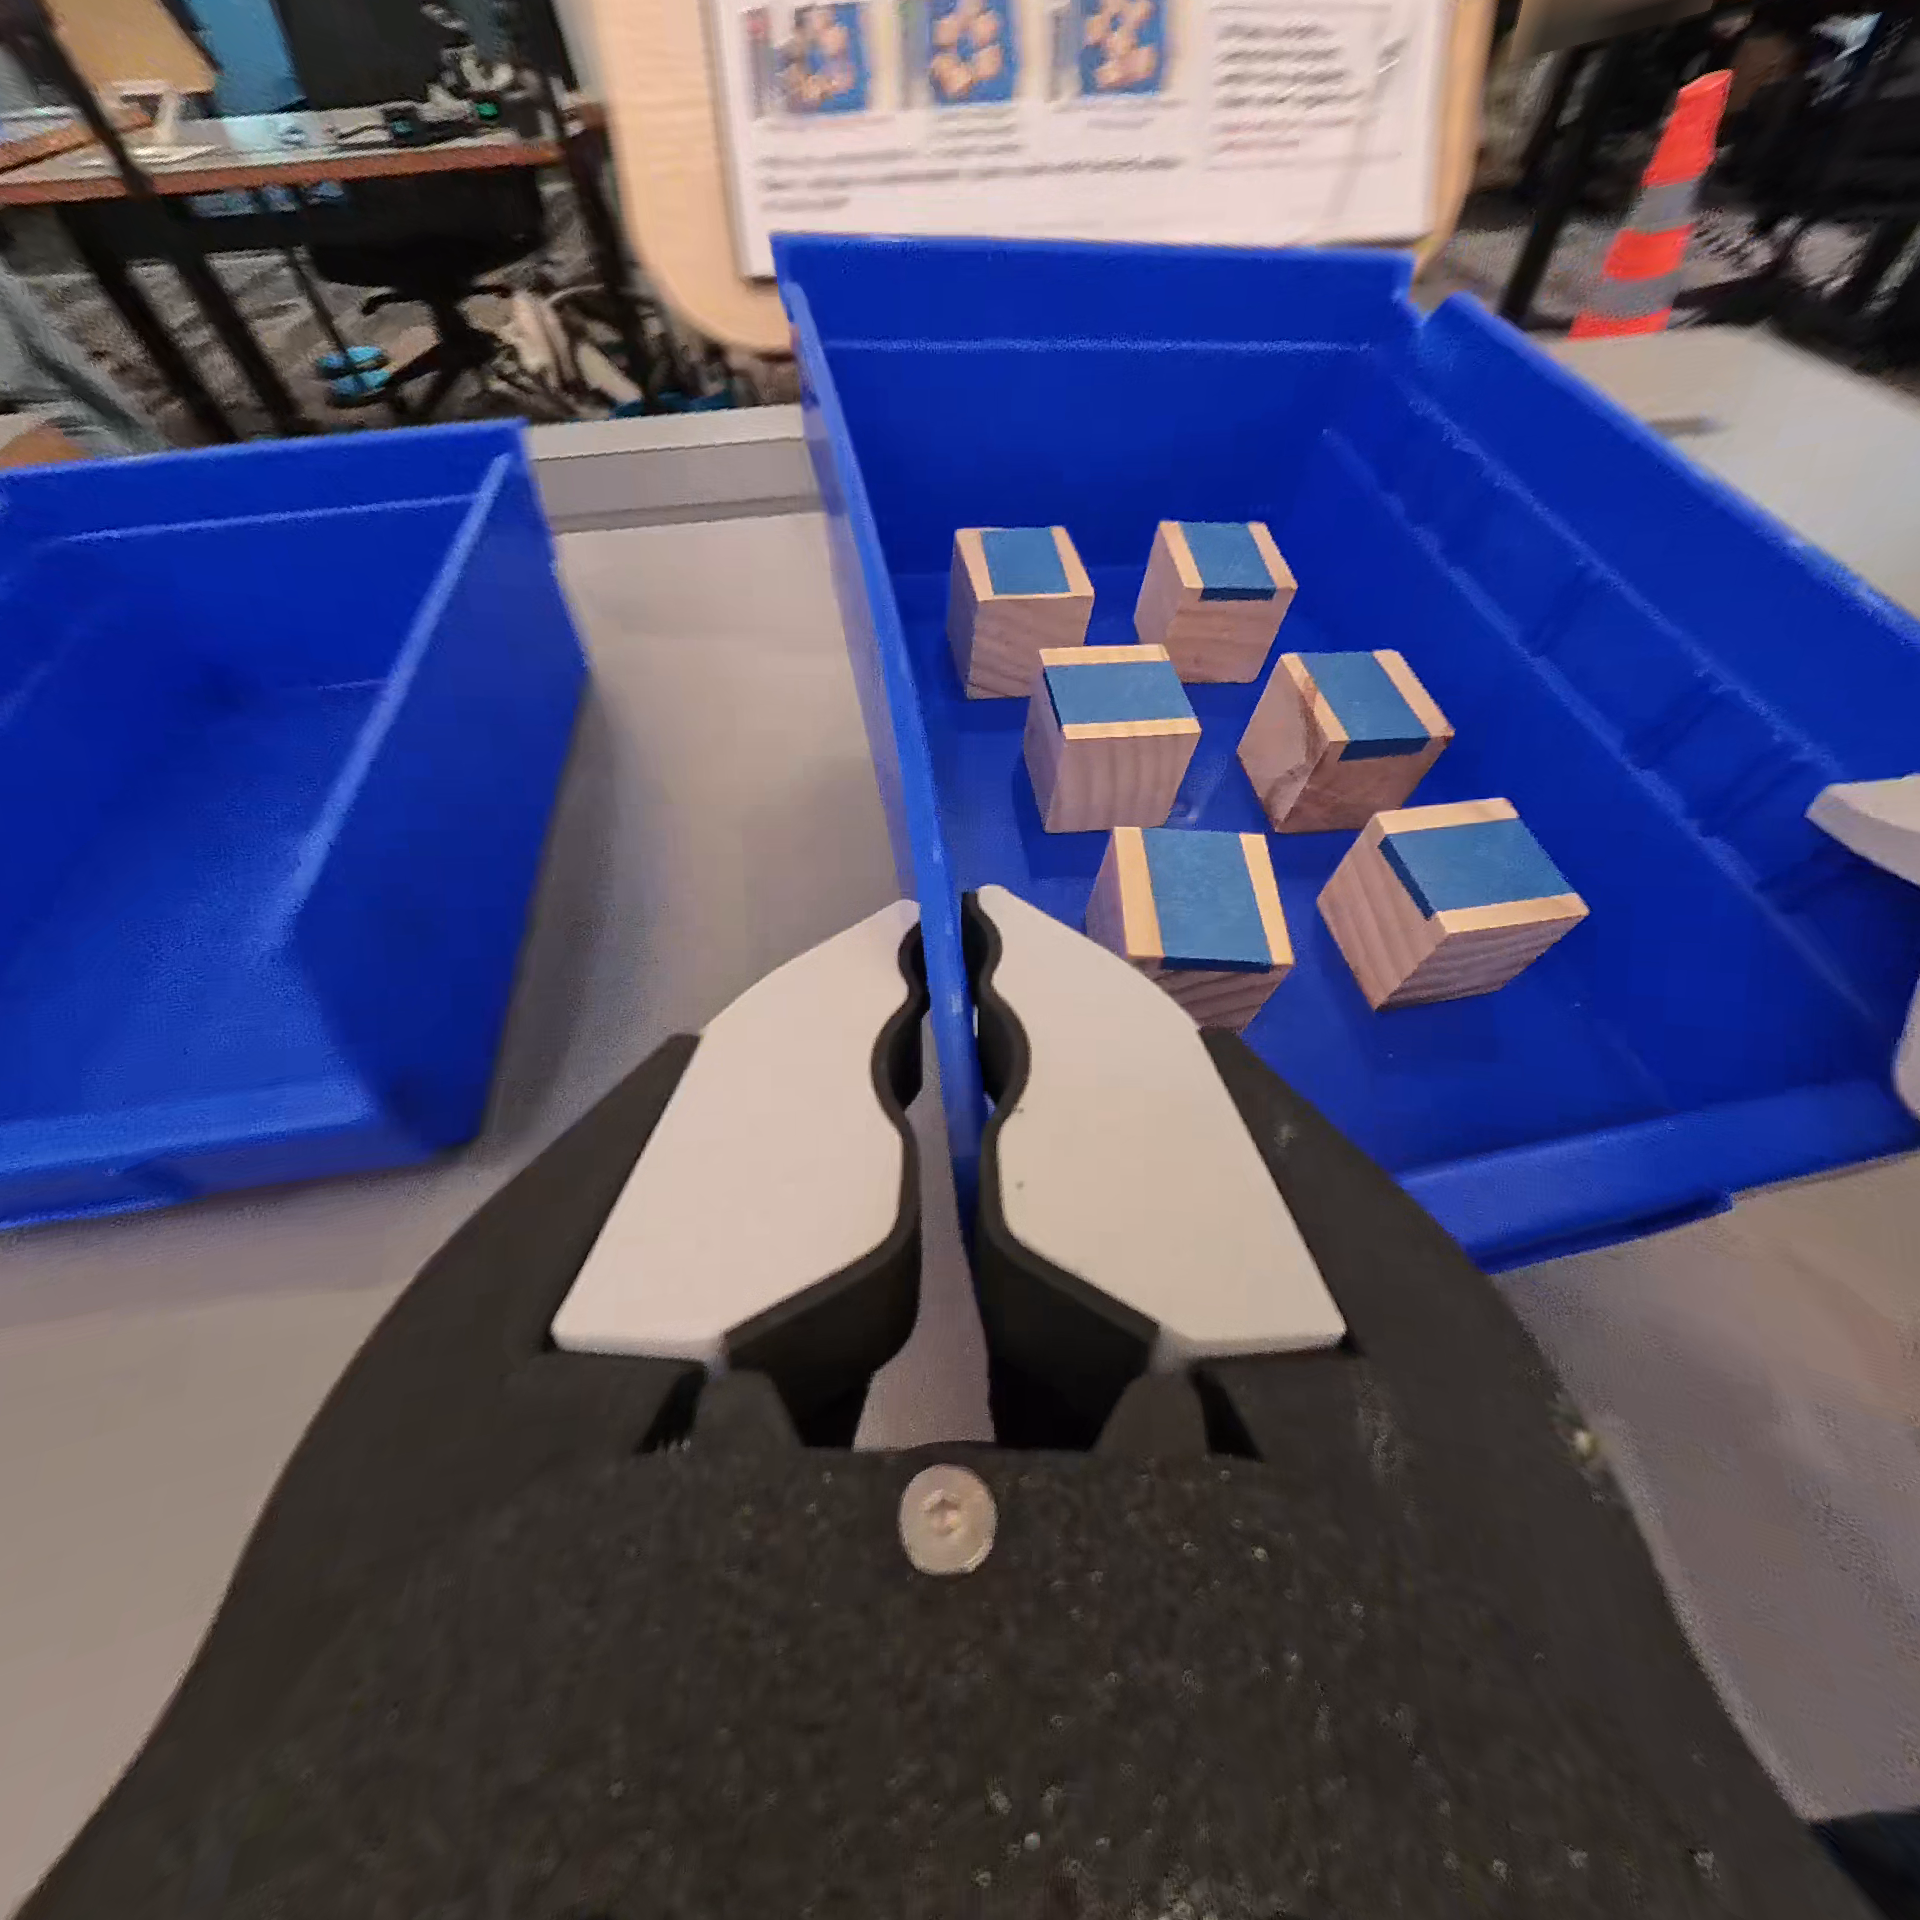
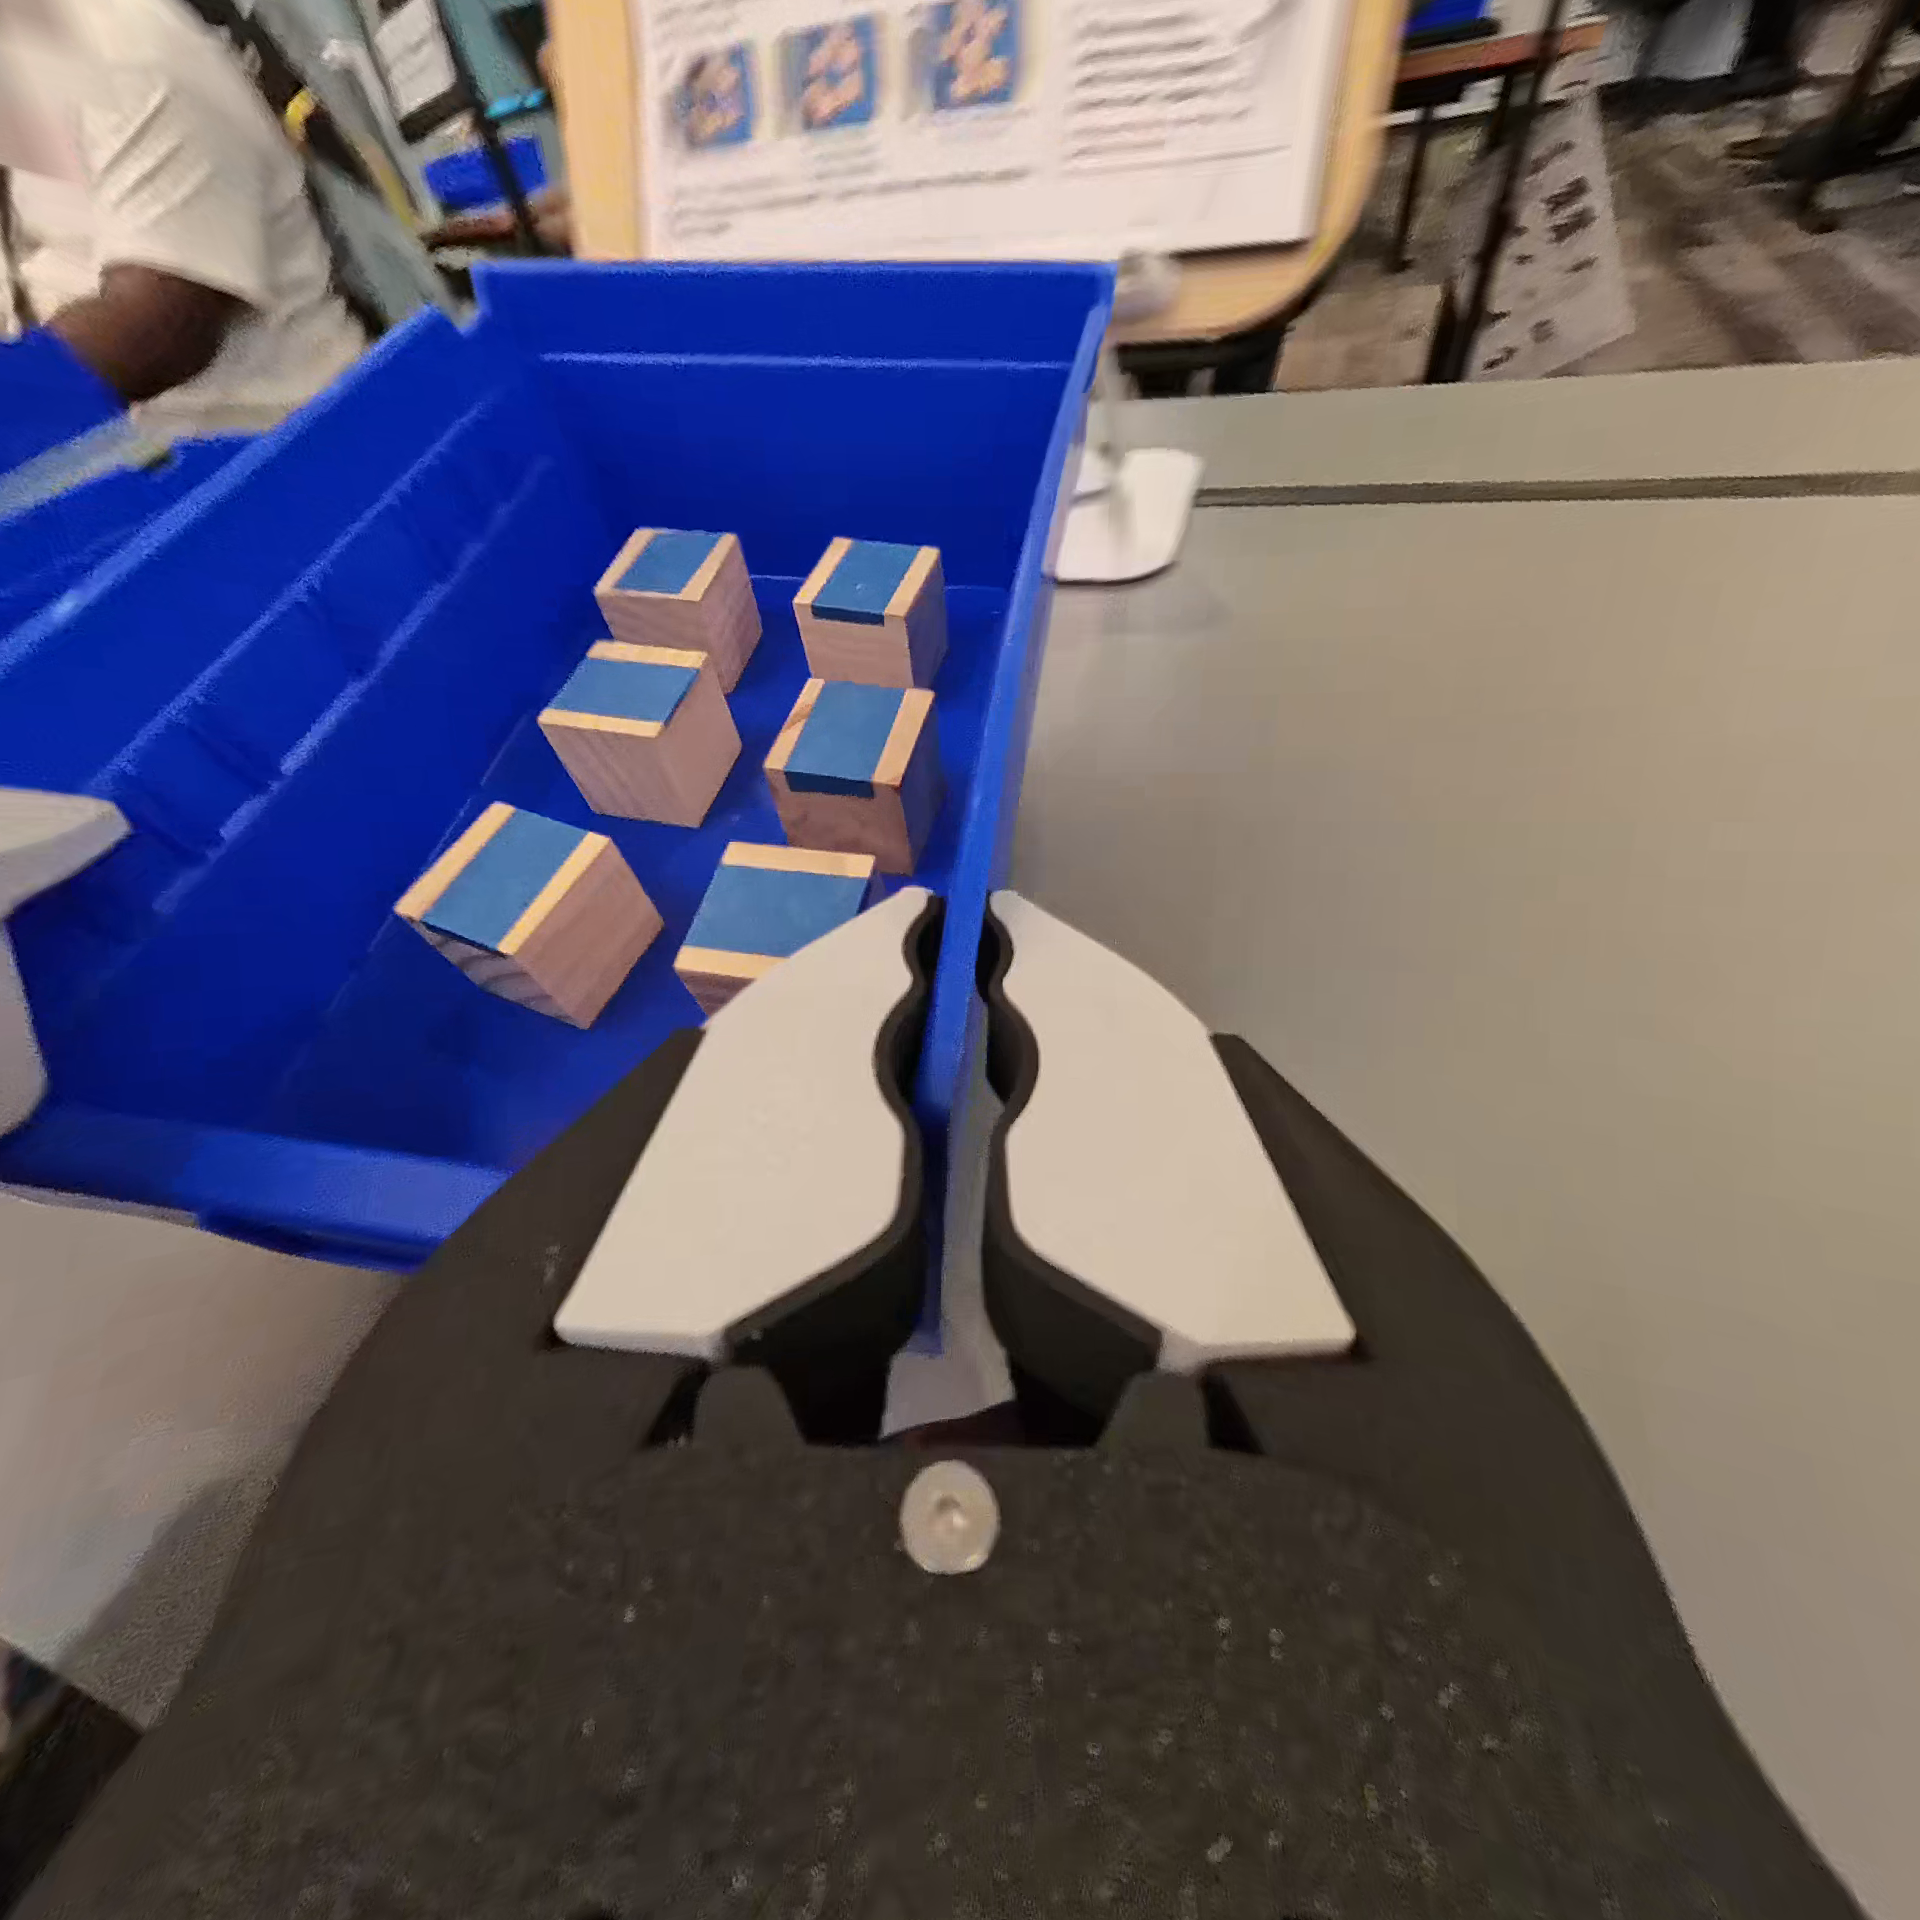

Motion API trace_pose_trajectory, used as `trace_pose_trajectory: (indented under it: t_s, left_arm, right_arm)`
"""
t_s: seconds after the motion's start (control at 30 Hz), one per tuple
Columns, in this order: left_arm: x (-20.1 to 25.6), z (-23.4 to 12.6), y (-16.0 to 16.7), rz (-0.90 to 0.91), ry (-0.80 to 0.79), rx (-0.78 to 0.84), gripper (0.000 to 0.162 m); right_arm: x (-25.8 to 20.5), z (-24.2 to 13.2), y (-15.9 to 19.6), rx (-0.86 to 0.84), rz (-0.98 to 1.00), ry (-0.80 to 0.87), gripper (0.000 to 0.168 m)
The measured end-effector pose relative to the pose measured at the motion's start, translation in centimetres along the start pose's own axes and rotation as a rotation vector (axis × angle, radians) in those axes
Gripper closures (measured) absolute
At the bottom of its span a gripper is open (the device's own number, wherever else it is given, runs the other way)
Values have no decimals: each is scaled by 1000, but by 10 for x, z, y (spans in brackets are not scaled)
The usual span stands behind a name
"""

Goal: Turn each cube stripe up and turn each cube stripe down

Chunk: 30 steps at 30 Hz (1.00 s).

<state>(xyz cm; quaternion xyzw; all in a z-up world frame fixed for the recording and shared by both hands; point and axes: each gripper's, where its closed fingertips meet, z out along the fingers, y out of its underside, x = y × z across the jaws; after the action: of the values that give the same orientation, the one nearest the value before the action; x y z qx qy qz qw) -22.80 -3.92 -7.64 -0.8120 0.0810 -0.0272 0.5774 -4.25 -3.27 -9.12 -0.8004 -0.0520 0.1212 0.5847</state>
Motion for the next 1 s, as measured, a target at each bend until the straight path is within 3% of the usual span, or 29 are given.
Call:
trace_pose_trajectory:
  t_s: [0.17, 0.37, 0.4, 0.47, 0.53, 0.67, 0.77, 0.9, 1.0]
  left_arm:
    - [-45, 4, 24, -21, -47, -67, 159]
    - [-39, 13, 40, -158, 130, -108, 146]
    - [-35, 11, 41, -175, 179, -120, 138]
    - [-31, 3, 44, -205, 262, -164, 102]
    - [-39, -15, 45, -230, 318, -170, 96]
    - [-105, -47, 38, -301, 338, -125, 96]
    - [-176, -49, 37, -299, 328, -126, 88]
    - [-296, -16, 52, -179, 30, -134, 89]
    - [-322, 9, 49, -261, 55, -98, 87]
  right_arm:
    - [-41, 30, 23, -81, -43, -77, 162]
    - [-42, 27, 23, -86, -62, -111, 156]
    - [-42, 26, 22, -75, -63, -141, 154]
    - [-44, 16, 20, -36, -85, -204, 142]
    - [-38, -4, 17, 31, -142, -215, 136]
    - [-39, -61, -7, 276, -217, -255, 138]
    - [-45, -90, -7, 362, -287, -258, 150]
    - [-53, -97, 2, 340, -272, -296, 151]
    - [-57, -89, 10, 301, -258, -316, 150]
